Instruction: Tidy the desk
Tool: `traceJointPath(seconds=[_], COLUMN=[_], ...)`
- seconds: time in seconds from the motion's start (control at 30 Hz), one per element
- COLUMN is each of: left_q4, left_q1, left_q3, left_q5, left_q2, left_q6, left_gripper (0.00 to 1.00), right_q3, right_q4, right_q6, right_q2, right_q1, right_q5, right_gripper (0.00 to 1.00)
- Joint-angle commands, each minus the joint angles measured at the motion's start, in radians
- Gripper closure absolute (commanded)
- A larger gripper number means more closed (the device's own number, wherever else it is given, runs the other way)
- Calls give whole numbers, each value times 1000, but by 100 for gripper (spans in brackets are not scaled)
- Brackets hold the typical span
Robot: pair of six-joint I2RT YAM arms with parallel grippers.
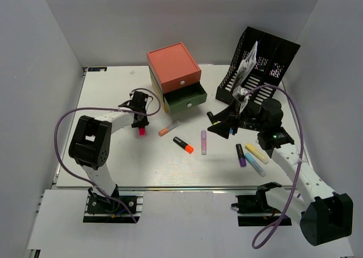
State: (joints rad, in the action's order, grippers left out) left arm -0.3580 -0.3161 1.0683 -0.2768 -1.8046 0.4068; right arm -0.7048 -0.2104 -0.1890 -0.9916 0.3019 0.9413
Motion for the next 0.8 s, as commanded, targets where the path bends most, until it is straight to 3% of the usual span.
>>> traceJointPath(seconds=[0.0,0.1,0.2,0.23,0.33,0.47,0.57,0.77], left_q4=[-56,-68,-61,-53,-27,16,72,19], left_q1=[3,-32,-41,-41,-61,-103,-153,-225], left_q3=[-62,-140,-169,-179,-151,-55,40,330], left_q5=[45,103,264,321,531,721,755,625], left_q2=[158,384,571,678,784,726,621,351], left_q6=[18,-6,-77,-104,-235,-365,-455,-638], left_gripper=[85,88,95,97,97,99,100,100], right_q3=[5,-8,-30,-32,-44,-50,-51,-21], right_q4=[0,54,107,114,147,179,203,192], right_q6=[68,153,227,241,310,350,385,388], right_q2=[47,76,87,87,80,77,96,126], right_q1=[-24,-44,-59,-61,-73,-92,-106,-142], right_q5=[25,5,16,27,82,125,81,30], right_gripper=[32,38,79,100,100,100,100,100])
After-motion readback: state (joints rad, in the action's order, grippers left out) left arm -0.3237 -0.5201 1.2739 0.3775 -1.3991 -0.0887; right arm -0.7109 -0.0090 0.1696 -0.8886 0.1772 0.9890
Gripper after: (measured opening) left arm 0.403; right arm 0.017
